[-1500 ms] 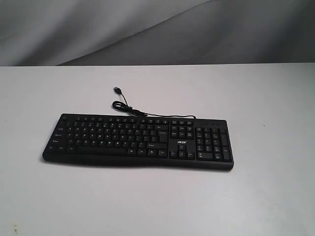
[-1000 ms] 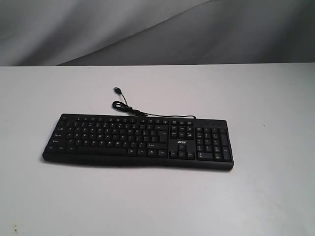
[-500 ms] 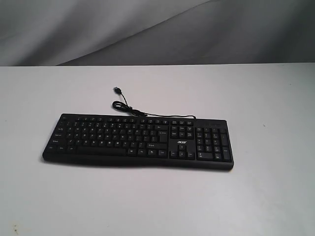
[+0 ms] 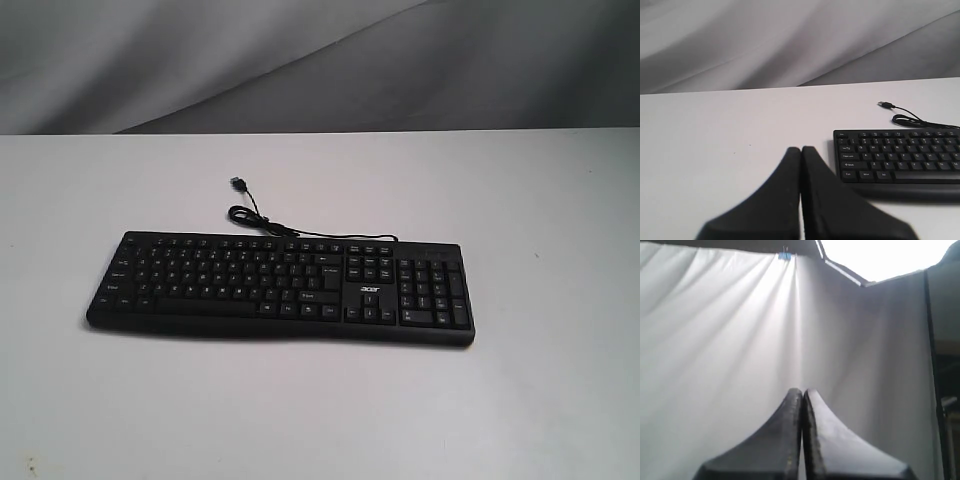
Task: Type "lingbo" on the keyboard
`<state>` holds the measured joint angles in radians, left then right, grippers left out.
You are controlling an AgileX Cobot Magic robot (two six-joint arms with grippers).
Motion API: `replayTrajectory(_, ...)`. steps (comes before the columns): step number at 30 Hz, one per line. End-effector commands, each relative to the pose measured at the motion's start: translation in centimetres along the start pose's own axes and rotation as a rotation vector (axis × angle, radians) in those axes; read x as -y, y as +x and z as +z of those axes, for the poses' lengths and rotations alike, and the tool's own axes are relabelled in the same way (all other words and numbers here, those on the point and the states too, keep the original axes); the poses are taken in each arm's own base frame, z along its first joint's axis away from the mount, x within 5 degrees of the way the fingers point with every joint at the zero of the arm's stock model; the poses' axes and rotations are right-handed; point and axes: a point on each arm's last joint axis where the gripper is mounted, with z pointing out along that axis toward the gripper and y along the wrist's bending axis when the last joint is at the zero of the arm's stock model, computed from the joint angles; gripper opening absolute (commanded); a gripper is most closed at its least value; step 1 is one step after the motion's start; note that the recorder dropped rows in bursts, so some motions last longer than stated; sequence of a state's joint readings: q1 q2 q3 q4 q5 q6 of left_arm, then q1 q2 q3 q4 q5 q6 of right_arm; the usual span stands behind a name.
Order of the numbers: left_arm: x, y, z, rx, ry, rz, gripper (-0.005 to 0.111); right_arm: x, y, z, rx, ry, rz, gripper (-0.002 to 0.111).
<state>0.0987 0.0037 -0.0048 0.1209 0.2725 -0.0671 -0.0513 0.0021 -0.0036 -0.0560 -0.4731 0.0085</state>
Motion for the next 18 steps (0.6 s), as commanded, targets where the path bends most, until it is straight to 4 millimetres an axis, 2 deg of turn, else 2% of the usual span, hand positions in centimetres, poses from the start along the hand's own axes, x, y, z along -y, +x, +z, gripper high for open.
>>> replayTrajectory(1, 0.0, 0.1, 0.0, 0.005, 0.001, -0.006, 0.001, -0.1, -1.8, -0.3, 0.211, -0.026, 0.209, 0.000)
replayTrajectory(3, 0.0, 0.1, 0.0, 0.005, 0.001, -0.006, 0.001, -0.1, -2.1, -0.3, 0.242, -0.047, 0.350, 0.000)
replayTrajectory(6, 0.0, 0.1, 0.0, 0.005, 0.001, -0.006, 0.001, -0.2, -2.2, -0.1, 0.204, -0.046, 0.293, 0.000)
replayTrajectory(9, 0.0, 0.1, 0.0, 0.005, 0.001, -0.006, 0.001, 0.1, -3.1, 0.8, 0.060, -0.010, 0.292, 0.000)
replayTrajectory(12, 0.0, 0.1, 0.0, 0.005, 0.001, -0.006, 0.001, 0.3, -3.5, 2.6, -0.065, 0.017, 0.312, 0.000)
replayTrajectory(15, 0.0, 0.1, 0.0, 0.005, 0.001, -0.006, 0.001, 0.3, -2.9, 5.1, -0.228, 0.037, 0.305, 0.000)
replayTrajectory(18, 0.0, 0.1, 0.0, 0.005, 0.001, -0.006, 0.001, 0.5, -0.8, 8.2, -0.503, 0.083, 0.308, 0.000)
